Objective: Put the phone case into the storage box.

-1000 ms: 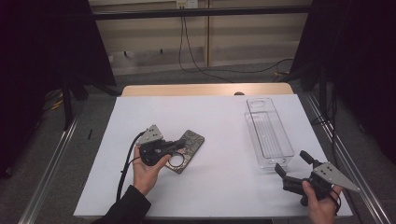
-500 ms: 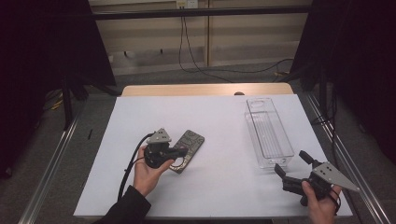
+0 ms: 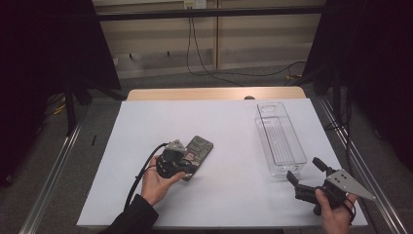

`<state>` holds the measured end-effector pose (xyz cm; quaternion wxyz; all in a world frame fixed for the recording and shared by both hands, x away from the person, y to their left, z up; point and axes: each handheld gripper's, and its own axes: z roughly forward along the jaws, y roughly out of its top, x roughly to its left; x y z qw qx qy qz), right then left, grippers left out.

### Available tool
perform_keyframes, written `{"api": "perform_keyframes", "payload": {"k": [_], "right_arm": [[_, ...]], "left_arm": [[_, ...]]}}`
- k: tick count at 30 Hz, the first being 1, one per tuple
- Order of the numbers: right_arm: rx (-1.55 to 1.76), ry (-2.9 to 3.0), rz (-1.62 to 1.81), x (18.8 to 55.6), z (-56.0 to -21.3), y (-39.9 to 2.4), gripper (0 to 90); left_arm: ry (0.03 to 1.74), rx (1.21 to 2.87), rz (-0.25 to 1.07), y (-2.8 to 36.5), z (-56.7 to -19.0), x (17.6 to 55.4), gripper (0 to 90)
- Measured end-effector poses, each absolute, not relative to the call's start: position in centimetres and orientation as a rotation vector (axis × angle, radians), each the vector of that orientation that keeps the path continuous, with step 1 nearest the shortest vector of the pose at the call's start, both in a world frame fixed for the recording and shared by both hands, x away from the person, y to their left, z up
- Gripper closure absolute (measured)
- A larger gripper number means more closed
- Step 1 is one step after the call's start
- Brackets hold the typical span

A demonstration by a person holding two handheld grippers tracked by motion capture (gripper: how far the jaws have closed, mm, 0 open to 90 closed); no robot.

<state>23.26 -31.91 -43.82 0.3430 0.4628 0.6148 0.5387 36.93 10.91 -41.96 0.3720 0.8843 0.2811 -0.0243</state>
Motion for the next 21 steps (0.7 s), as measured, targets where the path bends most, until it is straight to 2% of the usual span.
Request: {"api": "perform_keyframes", "payload": {"k": [11, 21], "right_arm": [[1.199, 1.608, 1.397, 23.3, -43.8, -31.9, 0.0], [1.198, 1.608, 1.398, 23.2, -43.8, -31.9, 0.0]], "left_arm": [[0.735, 2.342, -0.148, 9.8, -43.3, 37.0, 90.0], [0.75, 2.397, -0.16, 10.1, -44.0, 37.2, 90.0]]}}
